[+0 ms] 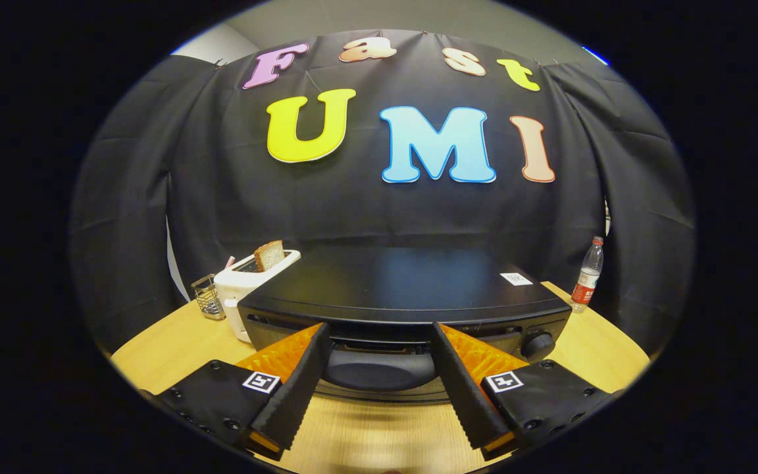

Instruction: Open the toaster oven, put the food inside, and close the toaster oven door.

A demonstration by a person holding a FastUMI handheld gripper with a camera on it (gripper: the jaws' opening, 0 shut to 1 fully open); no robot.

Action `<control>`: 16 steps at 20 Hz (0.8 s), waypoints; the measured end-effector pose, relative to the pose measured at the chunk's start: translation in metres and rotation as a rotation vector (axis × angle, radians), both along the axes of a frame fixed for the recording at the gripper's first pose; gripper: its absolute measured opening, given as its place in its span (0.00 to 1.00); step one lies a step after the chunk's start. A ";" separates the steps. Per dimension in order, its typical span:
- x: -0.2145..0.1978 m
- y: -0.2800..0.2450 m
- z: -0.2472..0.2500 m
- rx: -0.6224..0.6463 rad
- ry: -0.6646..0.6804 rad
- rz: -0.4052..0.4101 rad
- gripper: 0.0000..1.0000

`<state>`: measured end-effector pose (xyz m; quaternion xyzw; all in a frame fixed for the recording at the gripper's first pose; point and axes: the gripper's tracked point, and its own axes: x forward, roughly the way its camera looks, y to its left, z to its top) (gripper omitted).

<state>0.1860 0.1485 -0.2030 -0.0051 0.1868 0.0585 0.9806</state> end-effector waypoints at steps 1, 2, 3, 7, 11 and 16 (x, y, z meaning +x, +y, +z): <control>-0.004 0.000 0.000 -0.002 0.001 0.001 0.97; -0.009 0.000 -0.001 -0.002 0.001 0.001 0.97; -0.013 -0.001 -0.002 -0.002 0.005 0.002 0.98; -0.030 -0.001 -0.007 -0.001 0.019 0.004 0.97; -0.049 -0.001 -0.015 -0.001 0.039 0.012 0.98; -0.070 -0.002 -0.027 -0.017 0.060 0.011 0.98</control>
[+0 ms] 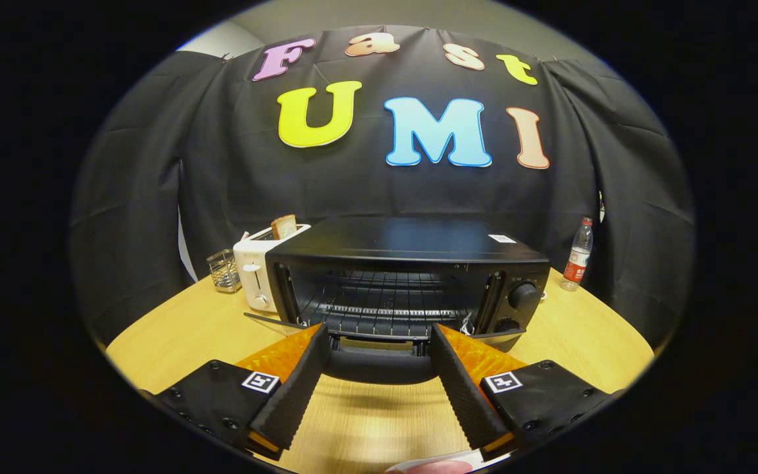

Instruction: Open the toaster oven, put the food inside, and close the toaster oven door.

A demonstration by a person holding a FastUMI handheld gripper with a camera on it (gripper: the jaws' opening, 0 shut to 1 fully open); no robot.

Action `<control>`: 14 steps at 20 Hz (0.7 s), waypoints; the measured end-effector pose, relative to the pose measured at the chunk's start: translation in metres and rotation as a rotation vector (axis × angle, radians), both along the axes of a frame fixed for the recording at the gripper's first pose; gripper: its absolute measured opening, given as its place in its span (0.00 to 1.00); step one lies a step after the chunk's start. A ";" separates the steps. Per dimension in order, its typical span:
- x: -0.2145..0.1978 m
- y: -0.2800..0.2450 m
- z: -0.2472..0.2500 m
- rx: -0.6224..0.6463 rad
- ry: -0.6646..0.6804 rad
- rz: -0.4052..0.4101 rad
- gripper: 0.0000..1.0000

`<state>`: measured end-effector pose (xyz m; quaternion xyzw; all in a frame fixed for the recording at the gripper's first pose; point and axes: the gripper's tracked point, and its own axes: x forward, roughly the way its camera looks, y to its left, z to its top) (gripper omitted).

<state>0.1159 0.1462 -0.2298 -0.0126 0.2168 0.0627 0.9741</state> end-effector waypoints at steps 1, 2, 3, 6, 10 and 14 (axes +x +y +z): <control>-0.004 0.000 -0.002 -0.003 0.007 -0.002 0.97; -0.006 0.000 -0.004 -0.006 0.011 -0.004 0.97; -0.010 0.000 -0.006 -0.010 0.018 -0.005 0.98; -0.020 0.000 -0.014 -0.006 0.038 -0.007 0.97; -0.036 0.000 -0.032 -0.039 0.083 0.012 0.97; -0.052 0.000 -0.051 -0.056 0.143 0.038 0.98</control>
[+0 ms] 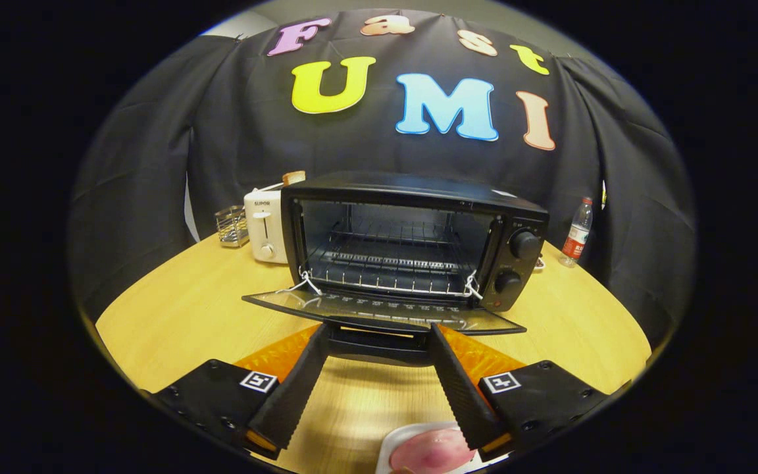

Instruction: Open the toaster oven, put the food inside, and close the toaster oven door.

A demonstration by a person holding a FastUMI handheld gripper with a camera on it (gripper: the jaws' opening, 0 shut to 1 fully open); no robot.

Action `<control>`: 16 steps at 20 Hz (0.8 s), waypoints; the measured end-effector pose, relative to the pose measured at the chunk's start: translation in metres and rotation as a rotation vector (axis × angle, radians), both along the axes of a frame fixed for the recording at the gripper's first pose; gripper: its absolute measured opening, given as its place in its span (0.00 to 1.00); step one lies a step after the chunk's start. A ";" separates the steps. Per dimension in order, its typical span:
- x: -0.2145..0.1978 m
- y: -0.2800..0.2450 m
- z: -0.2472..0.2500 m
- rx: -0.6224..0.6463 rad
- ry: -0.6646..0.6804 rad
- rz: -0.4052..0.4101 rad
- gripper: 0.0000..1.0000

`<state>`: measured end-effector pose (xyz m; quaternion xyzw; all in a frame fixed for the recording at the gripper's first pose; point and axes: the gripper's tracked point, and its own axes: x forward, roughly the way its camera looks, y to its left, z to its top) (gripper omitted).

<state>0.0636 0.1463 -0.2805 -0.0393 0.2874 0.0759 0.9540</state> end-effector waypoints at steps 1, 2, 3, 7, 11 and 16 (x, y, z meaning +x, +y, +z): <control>-0.004 -0.001 -0.005 0.004 0.021 0.003 0.98; -0.006 -0.002 -0.007 0.009 0.037 0.002 0.98; -0.008 -0.003 -0.007 0.015 0.048 -0.003 0.98; -0.026 -0.011 0.003 0.053 0.074 -0.016 0.98; -0.053 -0.025 0.019 0.088 0.106 0.010 0.98; -0.071 -0.046 0.036 0.175 0.207 0.099 0.97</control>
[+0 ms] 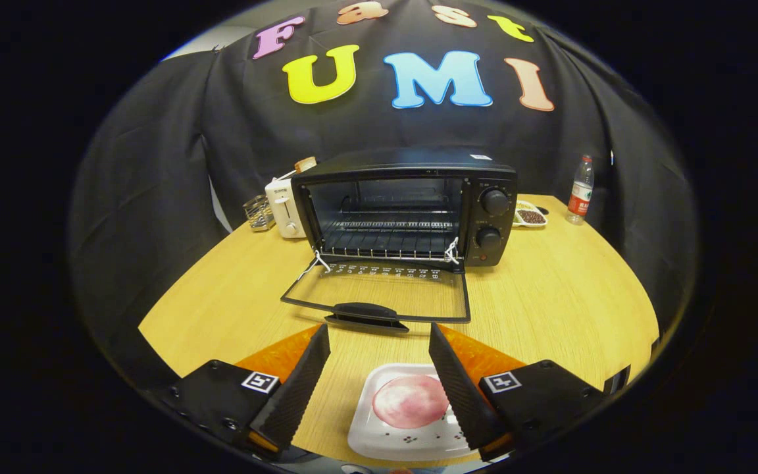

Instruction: Open the toaster oven, put the food inside, and close the toaster oven door.

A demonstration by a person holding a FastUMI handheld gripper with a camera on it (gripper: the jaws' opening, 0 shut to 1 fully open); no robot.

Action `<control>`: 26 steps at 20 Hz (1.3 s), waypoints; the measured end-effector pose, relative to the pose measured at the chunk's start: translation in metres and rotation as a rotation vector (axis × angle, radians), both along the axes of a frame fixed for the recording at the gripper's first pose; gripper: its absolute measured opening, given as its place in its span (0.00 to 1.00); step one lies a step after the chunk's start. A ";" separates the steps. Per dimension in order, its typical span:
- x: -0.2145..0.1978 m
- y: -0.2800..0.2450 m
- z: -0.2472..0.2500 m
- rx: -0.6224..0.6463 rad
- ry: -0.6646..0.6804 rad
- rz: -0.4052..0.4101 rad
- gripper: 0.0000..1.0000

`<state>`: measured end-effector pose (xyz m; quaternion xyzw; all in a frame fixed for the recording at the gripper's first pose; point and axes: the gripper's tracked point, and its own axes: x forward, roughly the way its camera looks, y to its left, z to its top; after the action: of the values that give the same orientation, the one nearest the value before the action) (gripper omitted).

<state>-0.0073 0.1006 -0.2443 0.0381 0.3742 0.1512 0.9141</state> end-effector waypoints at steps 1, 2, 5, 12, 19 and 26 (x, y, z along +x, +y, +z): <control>-0.003 -0.007 0.001 0.016 0.024 0.018 0.97; -0.005 -0.015 0.001 0.029 0.051 0.035 0.97; -0.011 -0.041 -0.002 0.067 0.149 0.057 0.98; -0.014 -0.103 -0.016 0.197 0.391 -0.006 0.99; -0.027 -0.117 -0.046 0.214 0.580 0.042 0.99; -0.046 -0.112 -0.075 0.186 0.722 0.104 0.97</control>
<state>-0.0532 -0.0117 -0.3195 0.1527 0.6584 0.2074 0.7072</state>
